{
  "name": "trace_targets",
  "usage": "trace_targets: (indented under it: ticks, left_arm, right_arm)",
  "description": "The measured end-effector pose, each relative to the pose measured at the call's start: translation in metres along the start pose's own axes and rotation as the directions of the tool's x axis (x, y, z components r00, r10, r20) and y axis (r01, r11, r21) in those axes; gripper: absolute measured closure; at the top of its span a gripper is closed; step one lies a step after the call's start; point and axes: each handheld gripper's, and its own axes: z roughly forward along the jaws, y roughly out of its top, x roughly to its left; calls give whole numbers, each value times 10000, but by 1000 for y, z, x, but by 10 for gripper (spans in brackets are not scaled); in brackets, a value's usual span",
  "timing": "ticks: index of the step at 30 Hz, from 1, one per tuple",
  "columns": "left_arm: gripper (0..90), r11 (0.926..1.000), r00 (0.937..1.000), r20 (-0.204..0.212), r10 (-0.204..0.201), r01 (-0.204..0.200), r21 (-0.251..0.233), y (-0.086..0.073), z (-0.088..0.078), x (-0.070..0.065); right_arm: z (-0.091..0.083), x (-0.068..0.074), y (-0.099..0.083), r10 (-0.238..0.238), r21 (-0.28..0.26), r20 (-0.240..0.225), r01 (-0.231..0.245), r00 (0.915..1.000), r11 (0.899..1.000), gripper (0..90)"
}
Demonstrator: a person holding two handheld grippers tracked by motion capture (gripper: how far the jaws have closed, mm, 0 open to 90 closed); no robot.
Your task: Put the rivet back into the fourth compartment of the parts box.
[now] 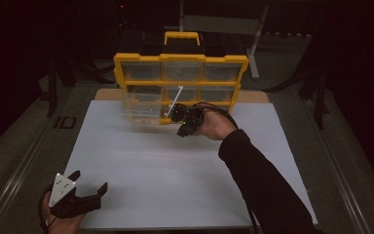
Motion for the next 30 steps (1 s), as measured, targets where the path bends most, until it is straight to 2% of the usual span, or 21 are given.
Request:
trace_targets:
  ticks: [8,18,25,30]
  left_arm:
    - [8,10000,10000,-7,12,-12,-16,0,0,0]
    - [8,10000,10000,10,-4,4,-19,0,0,1]
    - [9,10000,10000,8,5,-5,-20,0,0,1]
    - [8,10000,10000,11,-3,3,-24,0,0,1]
  right_arm:
    - [-10,-3,12,50,-546,246,-37,9997,9985,829]
    - [-23,-9,24,357,-1514,497,-278,9981,9881,830]
    - [-30,-12,31,710,-2424,681,-526,9951,9688,830]
    - [-34,-15,33,1016,-3138,689,-751,9924,9465,830]
